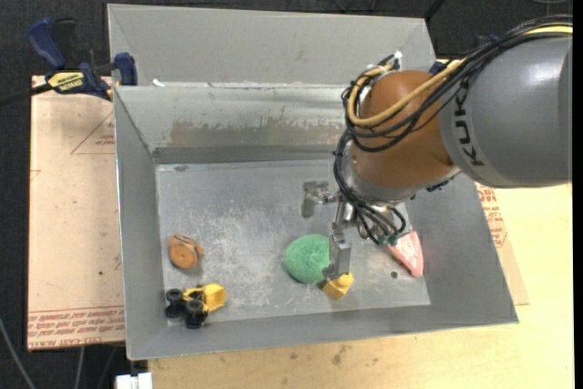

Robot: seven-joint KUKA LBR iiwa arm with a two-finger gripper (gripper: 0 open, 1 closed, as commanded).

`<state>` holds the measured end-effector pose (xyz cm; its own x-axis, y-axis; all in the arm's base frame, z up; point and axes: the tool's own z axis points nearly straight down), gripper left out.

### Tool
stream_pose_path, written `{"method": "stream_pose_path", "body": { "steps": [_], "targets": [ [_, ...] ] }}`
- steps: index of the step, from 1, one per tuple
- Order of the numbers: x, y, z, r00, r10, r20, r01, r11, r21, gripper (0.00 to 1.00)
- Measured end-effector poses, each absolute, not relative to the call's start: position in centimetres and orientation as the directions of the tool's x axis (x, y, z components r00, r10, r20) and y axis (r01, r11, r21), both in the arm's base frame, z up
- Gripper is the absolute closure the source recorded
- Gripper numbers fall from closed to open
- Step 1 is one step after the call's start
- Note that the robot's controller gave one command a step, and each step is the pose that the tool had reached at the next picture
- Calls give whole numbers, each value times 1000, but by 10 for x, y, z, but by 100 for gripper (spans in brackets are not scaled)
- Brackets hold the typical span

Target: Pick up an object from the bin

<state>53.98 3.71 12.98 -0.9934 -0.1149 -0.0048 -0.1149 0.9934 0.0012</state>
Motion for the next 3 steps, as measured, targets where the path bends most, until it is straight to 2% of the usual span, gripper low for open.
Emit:
{"method": "stream_pose_path", "body": {
  "steps": [1, 2, 3],
  "targets": [
    [525, 40, 98, -978, -210, -2, -210, 978, 1, 0],
    [524, 40, 91, -961, -277, 1, -277, 961, 1, 0],
    [544, 31, 133, -991, -131, -2, -131, 991, 1, 100]
  ]
}}
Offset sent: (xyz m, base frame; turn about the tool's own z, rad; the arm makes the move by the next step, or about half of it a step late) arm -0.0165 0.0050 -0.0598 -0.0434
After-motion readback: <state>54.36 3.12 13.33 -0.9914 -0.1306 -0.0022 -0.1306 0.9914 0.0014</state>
